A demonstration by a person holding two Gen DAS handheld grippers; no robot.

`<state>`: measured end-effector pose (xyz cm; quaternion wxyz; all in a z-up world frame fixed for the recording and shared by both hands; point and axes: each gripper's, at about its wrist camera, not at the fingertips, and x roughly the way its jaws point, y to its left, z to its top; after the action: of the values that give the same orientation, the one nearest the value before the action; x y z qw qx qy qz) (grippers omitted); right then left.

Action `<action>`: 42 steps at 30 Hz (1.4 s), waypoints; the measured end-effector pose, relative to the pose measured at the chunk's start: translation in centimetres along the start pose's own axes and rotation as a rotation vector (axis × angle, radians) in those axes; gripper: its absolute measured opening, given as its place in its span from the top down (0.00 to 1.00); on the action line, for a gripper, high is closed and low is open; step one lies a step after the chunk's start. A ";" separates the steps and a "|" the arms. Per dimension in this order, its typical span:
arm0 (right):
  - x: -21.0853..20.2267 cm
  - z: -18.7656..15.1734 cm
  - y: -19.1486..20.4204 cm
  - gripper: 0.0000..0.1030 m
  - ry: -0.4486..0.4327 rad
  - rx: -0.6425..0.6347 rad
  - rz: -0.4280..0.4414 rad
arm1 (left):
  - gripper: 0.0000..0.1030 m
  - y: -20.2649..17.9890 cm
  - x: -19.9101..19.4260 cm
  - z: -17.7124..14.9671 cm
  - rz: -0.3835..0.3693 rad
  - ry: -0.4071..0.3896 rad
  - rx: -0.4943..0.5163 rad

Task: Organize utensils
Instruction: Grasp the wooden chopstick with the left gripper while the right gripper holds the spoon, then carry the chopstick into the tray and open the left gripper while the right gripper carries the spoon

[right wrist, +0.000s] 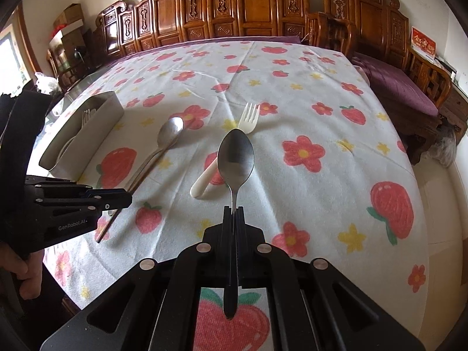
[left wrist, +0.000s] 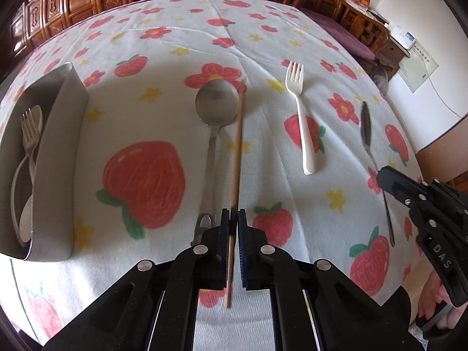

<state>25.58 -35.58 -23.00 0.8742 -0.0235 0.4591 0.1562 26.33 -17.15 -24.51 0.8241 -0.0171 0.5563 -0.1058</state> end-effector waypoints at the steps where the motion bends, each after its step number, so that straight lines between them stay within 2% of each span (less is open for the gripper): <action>1: 0.0 0.0 0.1 0.96 0.000 -0.002 0.002 | 0.96 0.0 -0.2 0.0 0.002 -0.004 0.005; 10: -0.6 0.4 1.5 0.96 -0.010 -0.026 0.014 | 0.96 -0.5 -3.3 -0.2 0.004 -0.072 0.057; 18: -1.6 1.7 4.1 0.96 -0.031 -0.063 0.027 | 0.96 0.7 -6.2 0.1 0.003 -0.139 0.068; 30: -1.6 4.6 9.2 0.96 -0.041 -0.115 0.054 | 0.96 6.7 -10.4 0.7 0.010 -0.206 0.039; 42: -0.8 6.9 13.7 0.96 -0.032 -0.168 0.073 | 0.96 12.2 -12.6 1.8 0.034 -0.215 0.047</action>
<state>26.65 -21.49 -16.97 0.8700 -0.0777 0.4311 0.2263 25.39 -2.93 -14.09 0.8809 0.0002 0.4621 -0.1022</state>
